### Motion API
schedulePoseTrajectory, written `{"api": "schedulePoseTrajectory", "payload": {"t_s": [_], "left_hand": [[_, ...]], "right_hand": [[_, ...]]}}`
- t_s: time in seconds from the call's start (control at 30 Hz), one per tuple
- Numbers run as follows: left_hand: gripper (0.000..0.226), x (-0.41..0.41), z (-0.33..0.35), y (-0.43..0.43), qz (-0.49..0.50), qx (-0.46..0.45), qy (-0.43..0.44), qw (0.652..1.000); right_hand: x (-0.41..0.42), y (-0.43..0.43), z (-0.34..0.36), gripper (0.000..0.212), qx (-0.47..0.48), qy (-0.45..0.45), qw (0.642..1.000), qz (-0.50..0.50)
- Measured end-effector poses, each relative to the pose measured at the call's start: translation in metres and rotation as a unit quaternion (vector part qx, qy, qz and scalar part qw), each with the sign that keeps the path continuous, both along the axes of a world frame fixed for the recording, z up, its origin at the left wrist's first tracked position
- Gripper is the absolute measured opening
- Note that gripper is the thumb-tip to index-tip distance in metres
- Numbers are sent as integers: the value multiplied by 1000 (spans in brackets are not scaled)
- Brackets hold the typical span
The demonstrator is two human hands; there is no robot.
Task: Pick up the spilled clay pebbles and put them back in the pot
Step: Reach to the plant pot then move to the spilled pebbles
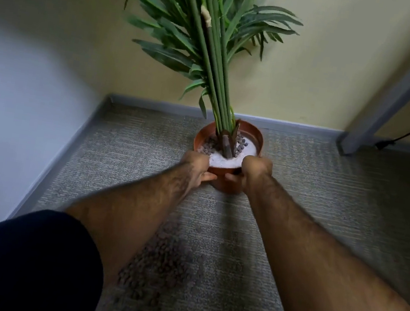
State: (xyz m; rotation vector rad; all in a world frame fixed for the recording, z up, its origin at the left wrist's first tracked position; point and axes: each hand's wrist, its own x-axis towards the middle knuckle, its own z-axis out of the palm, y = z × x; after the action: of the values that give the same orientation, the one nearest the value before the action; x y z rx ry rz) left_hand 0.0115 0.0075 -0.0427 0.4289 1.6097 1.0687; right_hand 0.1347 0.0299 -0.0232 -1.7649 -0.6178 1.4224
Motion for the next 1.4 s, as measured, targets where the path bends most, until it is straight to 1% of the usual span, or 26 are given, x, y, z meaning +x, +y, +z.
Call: {"api": "schedulePoseTrajectory", "payload": {"t_s": [0.13,0.23,0.37,0.5,0.6,0.7,0.77,0.83,0.9,0.97,1.07,1.1,1.13,1.2,1.23,1.33,1.4], "left_hand": [[37,-35,5,-17,13,-4,23,1000],[38,-64,7,-25,10,-9,50,999],[38,-95,10,-34,2,-14,81,997],[35,-116,11,-33,-13,-25,105,994],[25,-129,10,-32,-17,-20,120,992],[19,-136,8,-29,-14,-17,135,991],[19,-137,7,-26,-13,-16,150,988],[9,-137,8,-24,-9,-14,177,984],[9,-137,10,-25,-2,-15,204,979],[8,-136,11,-28,-3,-7,211,977],[22,-138,8,-42,-34,24,219,975],[27,-140,6,-52,-53,47,232,970],[30,-144,2,-67,-74,77,262,959],[38,-154,-12,-107,-116,128,350,921],[44,-160,-23,-132,-128,139,393,900],[68,-174,-63,-217,-141,129,493,848],[87,-173,-89,-268,-178,97,547,812]], "right_hand": [[-32,-16,-4,38,-10,36,999,15],[-59,-26,-10,31,-9,57,998,29],[-85,-34,-15,39,-22,62,997,47],[-83,-29,-10,39,-36,32,994,101],[-67,-19,-7,34,-22,-9,988,153],[-58,-12,-3,32,-24,-11,983,184],[-57,-12,-2,31,-25,-6,982,187],[-60,-13,-3,32,-21,-3,982,185],[-63,-16,-4,34,-12,-3,983,181],[-65,-21,-6,32,3,-14,984,176],[-61,-37,-13,30,46,0,987,156],[-58,-46,-19,31,75,-6,986,150],[-55,-58,-28,31,114,-38,982,149],[-45,-93,-53,35,188,-148,957,163],[-39,-116,-66,40,211,-195,942,175],[-15,-196,-108,55,225,-296,898,237],[6,-249,-134,72,216,-386,850,286]]}}
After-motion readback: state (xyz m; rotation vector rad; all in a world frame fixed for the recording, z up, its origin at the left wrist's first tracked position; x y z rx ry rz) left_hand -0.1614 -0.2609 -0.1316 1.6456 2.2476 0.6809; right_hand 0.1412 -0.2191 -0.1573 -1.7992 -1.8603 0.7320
